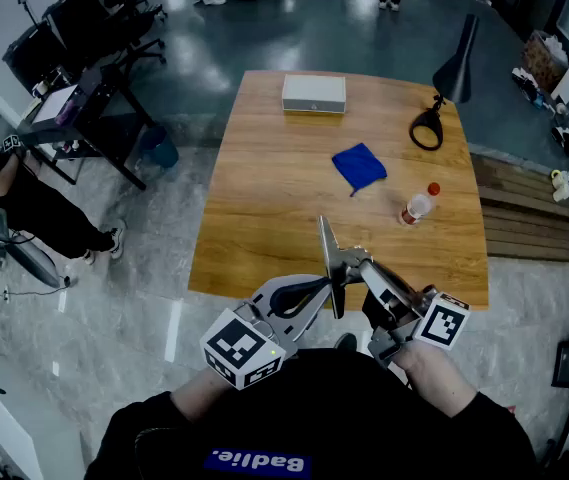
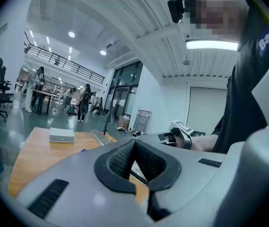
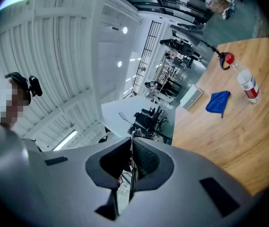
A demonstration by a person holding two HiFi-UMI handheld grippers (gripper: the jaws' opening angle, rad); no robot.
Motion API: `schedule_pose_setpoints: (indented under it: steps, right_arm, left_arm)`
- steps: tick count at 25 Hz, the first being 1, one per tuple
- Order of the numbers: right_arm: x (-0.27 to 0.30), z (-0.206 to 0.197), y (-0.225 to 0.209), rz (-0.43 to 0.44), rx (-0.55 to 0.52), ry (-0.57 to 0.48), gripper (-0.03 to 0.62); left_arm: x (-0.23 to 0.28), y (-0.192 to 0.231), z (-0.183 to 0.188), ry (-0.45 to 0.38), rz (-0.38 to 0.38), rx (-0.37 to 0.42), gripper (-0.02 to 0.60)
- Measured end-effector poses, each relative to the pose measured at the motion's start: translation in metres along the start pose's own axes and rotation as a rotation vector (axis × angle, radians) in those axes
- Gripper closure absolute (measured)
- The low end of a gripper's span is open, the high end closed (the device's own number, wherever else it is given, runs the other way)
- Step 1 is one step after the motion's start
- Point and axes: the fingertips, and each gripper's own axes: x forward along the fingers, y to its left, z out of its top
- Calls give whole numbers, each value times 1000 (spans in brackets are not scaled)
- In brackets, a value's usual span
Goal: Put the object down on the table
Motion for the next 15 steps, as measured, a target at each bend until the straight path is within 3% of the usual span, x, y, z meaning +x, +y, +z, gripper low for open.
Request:
schedule_pose_setpoints:
  steps: [15]
  right_arm:
    - [0,-6,0,-2,-25,6,575]
  left_arm:
    - [-2,-1,-6,1,-3,-7,577]
